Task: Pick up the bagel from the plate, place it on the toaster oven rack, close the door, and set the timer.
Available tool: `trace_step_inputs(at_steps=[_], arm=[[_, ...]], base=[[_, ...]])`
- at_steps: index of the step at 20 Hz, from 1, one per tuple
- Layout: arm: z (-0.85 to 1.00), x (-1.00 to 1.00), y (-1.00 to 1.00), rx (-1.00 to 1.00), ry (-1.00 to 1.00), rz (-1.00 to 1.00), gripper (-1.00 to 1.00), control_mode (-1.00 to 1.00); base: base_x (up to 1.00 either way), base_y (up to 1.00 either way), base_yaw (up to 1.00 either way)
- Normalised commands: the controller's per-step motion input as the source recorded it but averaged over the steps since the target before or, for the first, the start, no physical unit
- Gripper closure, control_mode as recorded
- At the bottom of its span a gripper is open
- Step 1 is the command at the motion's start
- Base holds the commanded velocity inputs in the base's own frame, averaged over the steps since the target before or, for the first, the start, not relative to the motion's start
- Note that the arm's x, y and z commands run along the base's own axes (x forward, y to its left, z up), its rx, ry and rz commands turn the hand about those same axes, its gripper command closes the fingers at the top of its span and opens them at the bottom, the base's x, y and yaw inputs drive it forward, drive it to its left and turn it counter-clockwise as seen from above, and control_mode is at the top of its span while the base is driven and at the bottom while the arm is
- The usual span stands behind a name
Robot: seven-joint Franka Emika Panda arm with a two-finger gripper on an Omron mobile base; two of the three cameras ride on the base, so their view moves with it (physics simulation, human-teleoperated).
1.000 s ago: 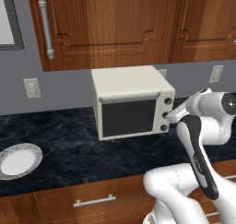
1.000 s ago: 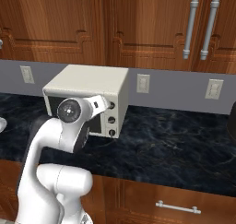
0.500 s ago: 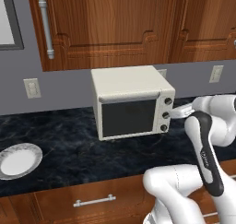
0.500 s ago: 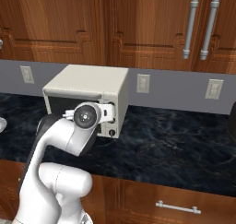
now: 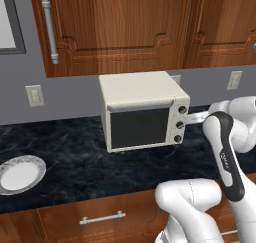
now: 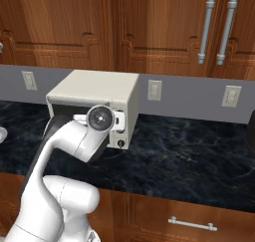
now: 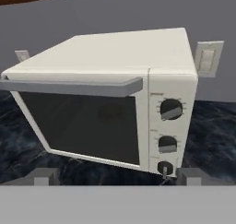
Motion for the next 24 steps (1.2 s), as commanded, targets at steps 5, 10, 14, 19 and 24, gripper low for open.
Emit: trace_step_inputs(at_steps=[5, 10, 14, 19, 24], arm=[[-0.3, -0.06, 0.0, 0.0, -0.01, 0.0, -1.0, -1.0], [-0.3, 0.0, 0.0, 0.0, -0.02, -0.03, -1.0, -1.0], [-0.26, 0.0, 0.0, 0.0, -0.05, -0.08, -1.0, -1.0], [-0.19, 0.0, 0.0, 0.0, -0.05, -0.04, -1.0, -1.0], [0.0, 0.03, 0.0, 0.0, -0.01, 0.0, -1.0, -1.0]], base=[[0.0, 0.0, 0.0], [0.0, 0.0, 0.0], [0.0, 0.0, 0.0], [0.0, 0.0, 0.0], [0.0, 0.0, 0.0]])
